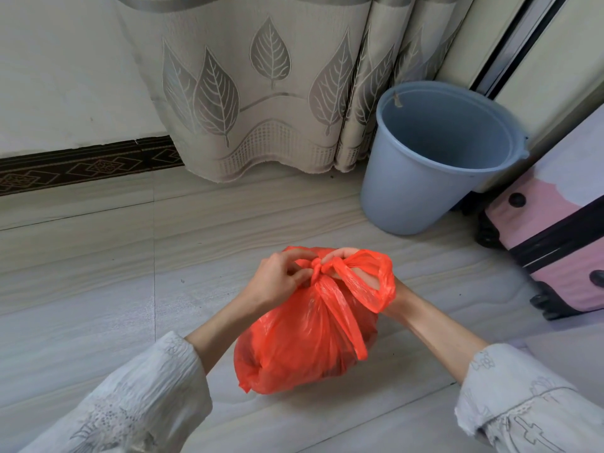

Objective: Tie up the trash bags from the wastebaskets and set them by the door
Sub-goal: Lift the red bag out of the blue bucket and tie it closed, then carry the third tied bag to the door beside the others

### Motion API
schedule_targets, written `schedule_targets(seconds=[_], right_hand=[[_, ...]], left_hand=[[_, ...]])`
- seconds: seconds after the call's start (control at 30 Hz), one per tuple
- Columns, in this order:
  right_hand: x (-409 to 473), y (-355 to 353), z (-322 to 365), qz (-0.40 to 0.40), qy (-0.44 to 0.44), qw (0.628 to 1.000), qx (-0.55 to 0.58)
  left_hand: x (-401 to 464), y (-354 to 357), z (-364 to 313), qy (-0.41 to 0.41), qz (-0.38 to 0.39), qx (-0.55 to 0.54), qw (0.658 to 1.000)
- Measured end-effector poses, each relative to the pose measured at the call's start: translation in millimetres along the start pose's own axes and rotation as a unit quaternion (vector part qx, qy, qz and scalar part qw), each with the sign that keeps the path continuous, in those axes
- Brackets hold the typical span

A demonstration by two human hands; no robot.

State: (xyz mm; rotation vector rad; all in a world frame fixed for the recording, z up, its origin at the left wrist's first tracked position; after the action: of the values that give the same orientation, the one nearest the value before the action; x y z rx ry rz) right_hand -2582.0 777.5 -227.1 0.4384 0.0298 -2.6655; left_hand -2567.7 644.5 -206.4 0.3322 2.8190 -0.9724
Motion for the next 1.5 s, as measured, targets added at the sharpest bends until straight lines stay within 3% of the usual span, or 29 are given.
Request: schedule_targets(seconds=[0.17,0.27,0.4,0.57,0.77,0.97,1.07,1.27,1.5], right_hand=[[-7.9,8.0,23.3,0.004,-0.045,0.999,-0.005],[-3.6,8.4,19.5,-0.016,-0.019,0.999,0.029],[6.5,-19.5,0.9,-0.165,0.043,0.985,0.034],[6.1,-49.8,2.3,-0.256,0.062,0.965,0.014],[-0.9,-88.8,-0.6,-0.345,0.079,0.935,-0.033],[2.0,-100.6,7.4,-0.357,0.084,0.928,-0.062],[-3.1,-94.6,5.3,-0.326,0.111,0.937,-0.062],[-49.7,-79.0,35.2,-0.262,0.126,0.951,-0.108],[-133.2,-47.2,126.9,-0.231,0.204,0.947,-0.094]], left_hand=[[0.5,1.9,-2.5,0.010,0.010,0.035,0.999],[-3.7,6.2,-12.2,0.038,0.007,0.089,0.995],[-6.2,11.8,-29.1,0.103,-0.004,0.149,0.984],[-6.7,11.3,-48.7,0.147,-0.015,0.202,0.968],[-13.4,27.2,-66.1,0.192,0.031,0.194,0.962],[-12.0,33.4,-77.2,0.214,0.047,0.156,0.963],[-18.9,35.2,-69.0,0.183,0.067,0.113,0.974],[-41.0,12.9,-49.1,0.024,0.079,0.074,0.994],[-89.6,-54.0,-116.7,-0.093,0.082,0.082,0.989]])
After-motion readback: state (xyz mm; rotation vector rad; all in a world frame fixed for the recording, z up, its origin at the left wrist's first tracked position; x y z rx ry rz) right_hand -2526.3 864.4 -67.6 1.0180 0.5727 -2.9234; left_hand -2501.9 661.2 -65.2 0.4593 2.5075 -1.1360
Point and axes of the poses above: each hand's wrist, its own x-axis towards the middle knuckle, its own y-axis out of the palm, z = x × y, the point moved 9 cm from there along x, towards the middle knuckle, and after that the axes turned 4 degrees about x, right-handed, at the moved point
